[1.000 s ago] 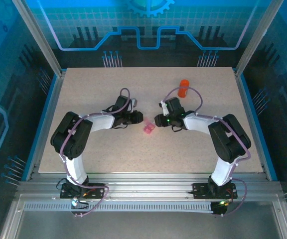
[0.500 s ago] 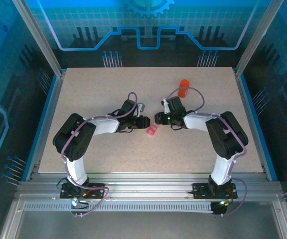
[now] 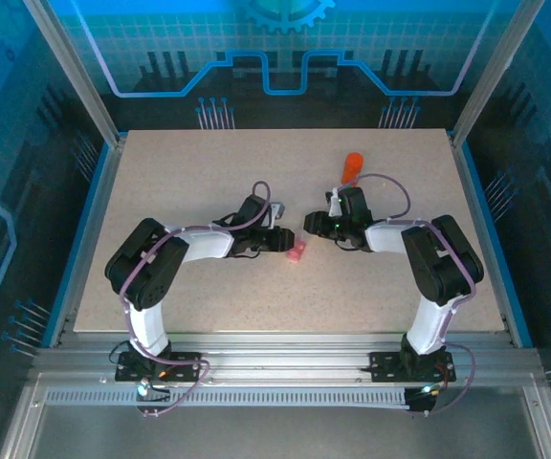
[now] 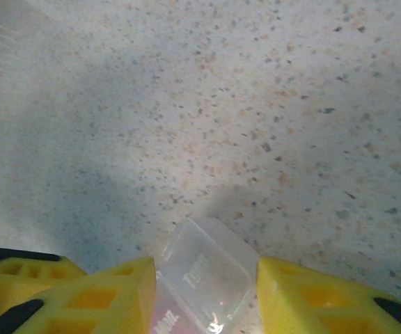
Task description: Sort the pills into containers
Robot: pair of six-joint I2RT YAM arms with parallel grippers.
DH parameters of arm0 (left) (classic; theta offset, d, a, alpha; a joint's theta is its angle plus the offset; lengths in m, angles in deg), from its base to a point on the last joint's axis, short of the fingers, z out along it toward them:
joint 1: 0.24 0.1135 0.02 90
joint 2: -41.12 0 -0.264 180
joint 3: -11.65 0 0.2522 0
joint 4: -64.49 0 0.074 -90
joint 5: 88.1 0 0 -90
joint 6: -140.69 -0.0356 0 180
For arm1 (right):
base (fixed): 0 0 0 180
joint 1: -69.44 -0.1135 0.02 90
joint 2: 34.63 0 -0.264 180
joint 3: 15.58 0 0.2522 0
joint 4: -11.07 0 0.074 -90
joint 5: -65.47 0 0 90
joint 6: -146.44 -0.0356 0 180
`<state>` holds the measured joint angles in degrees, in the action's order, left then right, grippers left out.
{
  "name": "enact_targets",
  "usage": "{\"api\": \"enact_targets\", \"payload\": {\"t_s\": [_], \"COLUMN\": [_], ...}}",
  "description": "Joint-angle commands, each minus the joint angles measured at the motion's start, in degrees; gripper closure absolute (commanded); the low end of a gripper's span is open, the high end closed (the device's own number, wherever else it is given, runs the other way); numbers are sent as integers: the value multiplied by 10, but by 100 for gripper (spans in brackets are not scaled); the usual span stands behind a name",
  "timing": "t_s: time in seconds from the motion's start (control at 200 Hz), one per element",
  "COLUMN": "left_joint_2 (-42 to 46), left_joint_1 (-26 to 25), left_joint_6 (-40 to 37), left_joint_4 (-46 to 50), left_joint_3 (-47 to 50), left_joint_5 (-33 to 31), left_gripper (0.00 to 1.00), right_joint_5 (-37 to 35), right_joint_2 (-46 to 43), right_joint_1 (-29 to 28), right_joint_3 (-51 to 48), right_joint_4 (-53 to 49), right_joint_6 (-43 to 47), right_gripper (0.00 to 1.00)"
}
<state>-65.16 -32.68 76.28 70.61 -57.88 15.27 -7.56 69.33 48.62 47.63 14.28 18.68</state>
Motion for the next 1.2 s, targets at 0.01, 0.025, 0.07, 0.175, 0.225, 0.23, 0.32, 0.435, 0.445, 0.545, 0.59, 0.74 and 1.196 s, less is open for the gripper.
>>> {"api": "enact_targets", "payload": {"t_s": [0.01, 0.025, 0.07, 0.175, 0.225, 0.23, 0.32, 0.435, 0.445, 0.545, 0.59, 0.74, 1.196], "left_joint_2": [-14, -16, -20, -37, -46, -47, -58, -59, -59, -58, -59, -60, -58], "left_joint_1": [-13, -14, -15, -15, -15, -16, -15, -16, -15, -15, -16, -16, -15], "left_joint_6": [4, 4, 4, 3, 2, 2, 8, 10, 10, 10, 10, 15, 14], "left_joint_4": [2, 3, 6, 22, 29, 30, 30, 26, 26, 27, 27, 24, 26], "left_joint_3": [-9, -10, -13, -24, -30, -30, -33, -30, -29, -31, -30, -29, -29], "left_joint_5": [9, 9, 6, -7, -10, -10, -14, -17, -18, -17, -16, -15, -16], "left_gripper": [57, 57, 57, 57, 57, 57, 57, 59, 60, 62, 63, 63, 65], "right_joint_5": [22, 23, 22, 18, 17, 16, 9, -3, -5, -17, -25, -21, -23], "right_joint_2": [-14, -14, -17, -27, -35, -36, -54, -77, -79, -94, -96, -82, -37], "right_joint_1": [2, 2, 2, 2, 1, 1, 0, -5, -6, -11, -13, -18, -44], "right_joint_3": [-8, -8, -8, -10, -11, -12, -17, -26, -28, -39, -42, -48, -36], "right_joint_4": [36, 36, 35, 21, 10, 8, -11, -62, -64, -84, -89, -85, -90], "right_joint_6": [-28, -29, -29, -23, -16, -15, 4, 33, 35, 51, 56, 57, 66], "right_gripper": [57, 57, 57, 57, 57, 57, 57, 57, 57, 57, 57, 58, 65]}}
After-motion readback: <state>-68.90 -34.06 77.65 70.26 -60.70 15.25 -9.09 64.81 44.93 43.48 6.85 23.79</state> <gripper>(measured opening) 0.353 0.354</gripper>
